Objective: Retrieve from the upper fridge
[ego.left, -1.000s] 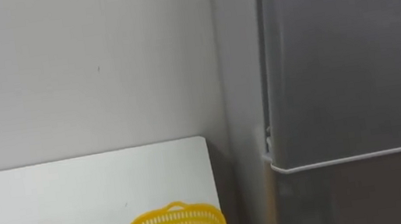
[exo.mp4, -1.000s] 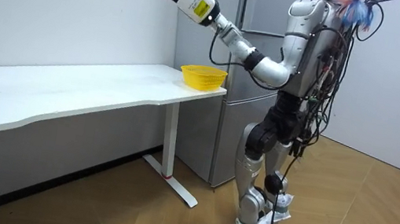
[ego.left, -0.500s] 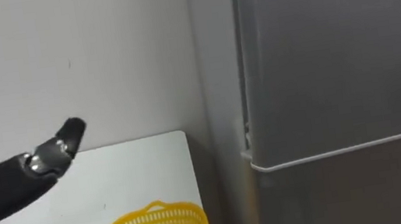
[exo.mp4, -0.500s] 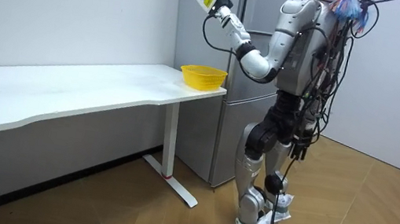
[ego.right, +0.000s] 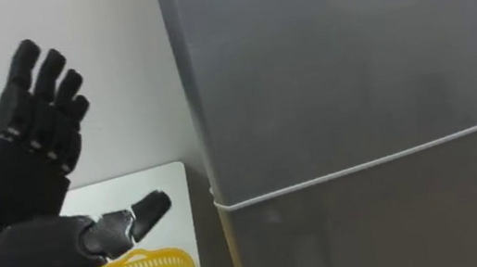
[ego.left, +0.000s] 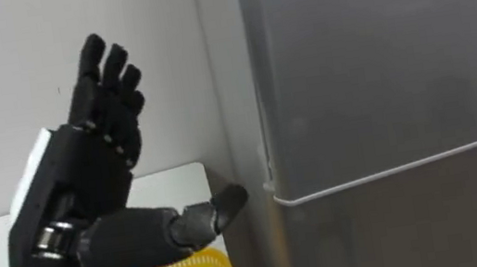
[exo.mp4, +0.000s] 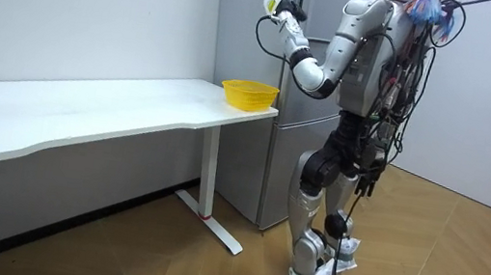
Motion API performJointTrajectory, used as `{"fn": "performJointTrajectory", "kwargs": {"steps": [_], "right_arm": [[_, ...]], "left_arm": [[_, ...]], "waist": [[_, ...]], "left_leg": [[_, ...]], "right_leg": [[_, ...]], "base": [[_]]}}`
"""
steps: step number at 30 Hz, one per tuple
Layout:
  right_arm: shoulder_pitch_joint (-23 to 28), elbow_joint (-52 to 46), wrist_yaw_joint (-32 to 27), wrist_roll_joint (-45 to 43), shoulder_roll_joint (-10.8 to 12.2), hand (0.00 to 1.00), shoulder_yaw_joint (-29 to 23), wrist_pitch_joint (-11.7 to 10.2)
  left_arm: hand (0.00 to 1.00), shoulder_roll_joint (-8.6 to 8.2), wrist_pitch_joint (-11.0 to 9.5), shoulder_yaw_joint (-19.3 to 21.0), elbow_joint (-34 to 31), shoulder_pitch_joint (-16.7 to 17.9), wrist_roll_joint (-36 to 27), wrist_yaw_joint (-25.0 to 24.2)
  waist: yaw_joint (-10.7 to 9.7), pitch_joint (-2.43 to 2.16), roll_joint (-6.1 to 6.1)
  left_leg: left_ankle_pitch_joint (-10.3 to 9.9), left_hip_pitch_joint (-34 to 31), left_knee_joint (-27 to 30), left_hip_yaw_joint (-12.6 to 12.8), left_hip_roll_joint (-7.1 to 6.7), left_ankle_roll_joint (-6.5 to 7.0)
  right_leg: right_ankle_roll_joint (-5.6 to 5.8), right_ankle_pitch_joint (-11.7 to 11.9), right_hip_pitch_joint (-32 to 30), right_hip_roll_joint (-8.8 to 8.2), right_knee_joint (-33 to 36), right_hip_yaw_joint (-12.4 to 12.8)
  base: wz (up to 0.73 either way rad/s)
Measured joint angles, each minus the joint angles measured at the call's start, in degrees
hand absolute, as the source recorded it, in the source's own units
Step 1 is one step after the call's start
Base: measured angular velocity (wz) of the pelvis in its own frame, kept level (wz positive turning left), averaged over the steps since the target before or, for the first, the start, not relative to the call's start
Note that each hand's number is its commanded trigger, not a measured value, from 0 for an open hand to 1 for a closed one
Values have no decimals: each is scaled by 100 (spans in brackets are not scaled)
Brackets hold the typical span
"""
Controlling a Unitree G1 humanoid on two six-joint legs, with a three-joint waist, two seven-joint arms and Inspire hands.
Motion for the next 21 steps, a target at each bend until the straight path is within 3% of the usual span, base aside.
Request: {"fn": "performJointTrajectory", "kwargs": {"steps": [7, 13, 21], "right_arm": [[25, 29, -112, -1, -46, 0, 9, 40], [20, 20, -234, 0, -60, 0, 14, 112], [-88, 163, -313, -15, -62, 0, 230, 121]], "left_arm": [[0, 28, 115, -110, 77, -1, -417, -251], [0, 43, 285, -217, 125, -2, -416, -286], [0, 54, 312, -496, 382, -97, -400, -511]], "waist": [[-32, 0, 83], [-33, 7, 76], [-111, 32, 38]], "left_leg": [[27, 13, -9, 19, -1, 4], [32, 13, -14, 19, -1, -3], [32, 17, -17, 18, -4, -3]], "right_leg": [[-2, 1, -39, 0, 12, 34], [-3, 2, -39, 1, 6, 40], [-3, 3, 0, 1, 12, 40]], "base": [[-1], [0], [1]]}}
